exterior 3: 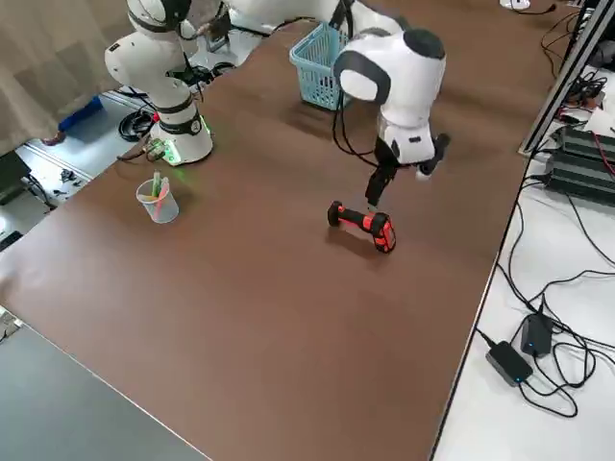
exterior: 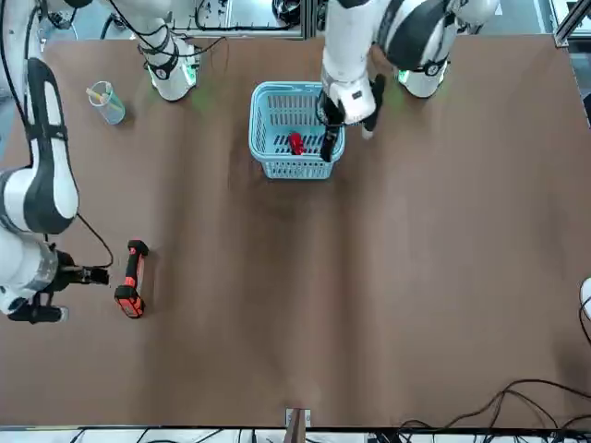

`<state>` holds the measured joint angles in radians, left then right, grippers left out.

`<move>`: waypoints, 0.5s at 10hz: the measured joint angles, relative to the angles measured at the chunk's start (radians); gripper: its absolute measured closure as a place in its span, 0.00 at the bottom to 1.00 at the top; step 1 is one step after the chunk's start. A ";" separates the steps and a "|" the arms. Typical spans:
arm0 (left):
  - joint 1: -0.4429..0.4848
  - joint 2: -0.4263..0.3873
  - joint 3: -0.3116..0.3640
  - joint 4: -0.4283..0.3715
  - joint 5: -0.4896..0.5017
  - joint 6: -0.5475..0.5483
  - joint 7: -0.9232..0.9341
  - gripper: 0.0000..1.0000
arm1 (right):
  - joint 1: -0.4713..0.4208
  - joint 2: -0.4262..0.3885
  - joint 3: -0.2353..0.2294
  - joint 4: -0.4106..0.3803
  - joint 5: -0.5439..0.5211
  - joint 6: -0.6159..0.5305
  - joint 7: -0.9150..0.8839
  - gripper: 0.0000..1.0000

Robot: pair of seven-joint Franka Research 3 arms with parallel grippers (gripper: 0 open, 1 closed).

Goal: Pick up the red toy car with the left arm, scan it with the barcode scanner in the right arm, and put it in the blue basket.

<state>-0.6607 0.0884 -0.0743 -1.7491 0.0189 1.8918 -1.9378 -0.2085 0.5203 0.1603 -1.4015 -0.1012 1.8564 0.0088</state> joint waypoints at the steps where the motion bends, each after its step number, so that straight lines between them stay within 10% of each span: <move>1: 0.053 -0.002 0.001 0.029 0.001 -0.061 0.128 0.00 | 0.001 -0.035 0.000 0.003 0.000 -0.025 0.001 0.00; 5: 0.255 -0.035 0.002 0.096 0.002 -0.247 0.578 0.00 | 0.017 -0.159 0.002 0.020 -0.001 -0.149 0.002 0.00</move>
<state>-0.4060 0.0534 -0.0719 -1.6534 0.0212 1.6450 -1.3597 -0.1912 0.3614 0.1623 -1.3817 -0.1022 1.7077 0.0109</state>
